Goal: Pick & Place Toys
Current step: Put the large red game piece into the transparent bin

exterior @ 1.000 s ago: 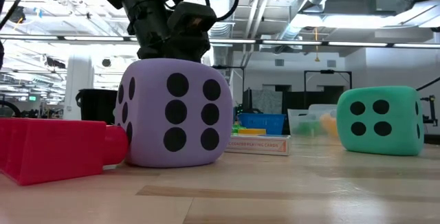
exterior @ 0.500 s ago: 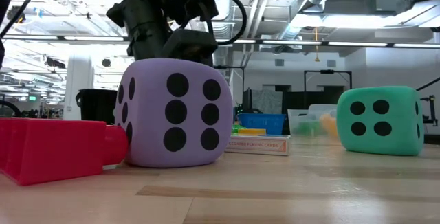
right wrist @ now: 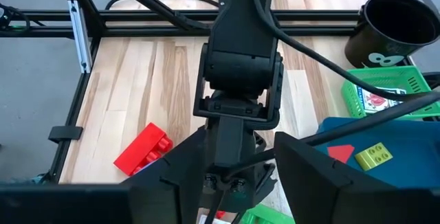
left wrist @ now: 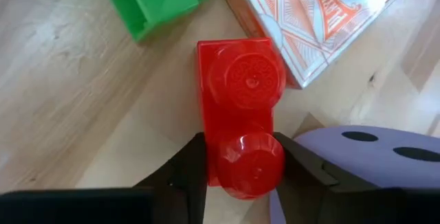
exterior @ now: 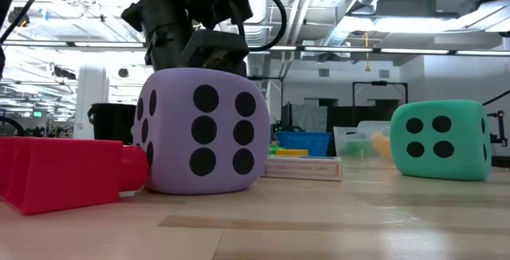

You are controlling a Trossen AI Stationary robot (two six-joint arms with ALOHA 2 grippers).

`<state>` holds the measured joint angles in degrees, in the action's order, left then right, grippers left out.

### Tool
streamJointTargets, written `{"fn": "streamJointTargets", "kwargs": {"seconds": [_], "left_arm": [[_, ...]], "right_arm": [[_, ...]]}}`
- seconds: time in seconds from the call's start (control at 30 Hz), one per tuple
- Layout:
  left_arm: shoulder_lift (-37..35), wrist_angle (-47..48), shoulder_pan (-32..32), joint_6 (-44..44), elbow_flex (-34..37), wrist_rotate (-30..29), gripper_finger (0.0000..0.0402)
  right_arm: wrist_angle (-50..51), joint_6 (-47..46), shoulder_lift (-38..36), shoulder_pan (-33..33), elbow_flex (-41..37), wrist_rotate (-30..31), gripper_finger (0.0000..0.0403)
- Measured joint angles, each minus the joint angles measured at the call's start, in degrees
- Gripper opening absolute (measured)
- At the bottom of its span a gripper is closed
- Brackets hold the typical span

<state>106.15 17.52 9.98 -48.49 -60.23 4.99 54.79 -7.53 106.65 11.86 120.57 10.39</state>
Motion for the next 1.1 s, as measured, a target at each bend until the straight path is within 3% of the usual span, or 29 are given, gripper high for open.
{"fn": "streamJointTargets", "kwargs": {"seconds": [0.27,0.5,0.67,0.83,1.1], "left_arm": [[-5.4,3.5,-1.1,2.4,0.1,0.0,0.0122],[-18.9,12.1,-2.8,9.3,0.0,0.0,0.0122],[-30.4,23.4,-3.5,13.5,0.0,0.8,0.0122],[-41.1,35.6,-3.7,15.3,0.0,1.3,0.0122],[-53.4,36.5,-4.3,15.2,0.0,4.1,0.0122]], "right_arm": [[0.9,0.0,0.0,0.0,0.0,0.1,0.0166],[1.9,2.9,0.0,0.0,0.0,0.2,0.0166],[1.0,2.5,0.0,-1.0,0.0,0.1,0.0166],[-3.9,-1.9,0.0,-2.6,0.0,0.2,0.0166],[-17.6,-1.5,0.5,-3.0,0.1,0.1,0.0166]]}}
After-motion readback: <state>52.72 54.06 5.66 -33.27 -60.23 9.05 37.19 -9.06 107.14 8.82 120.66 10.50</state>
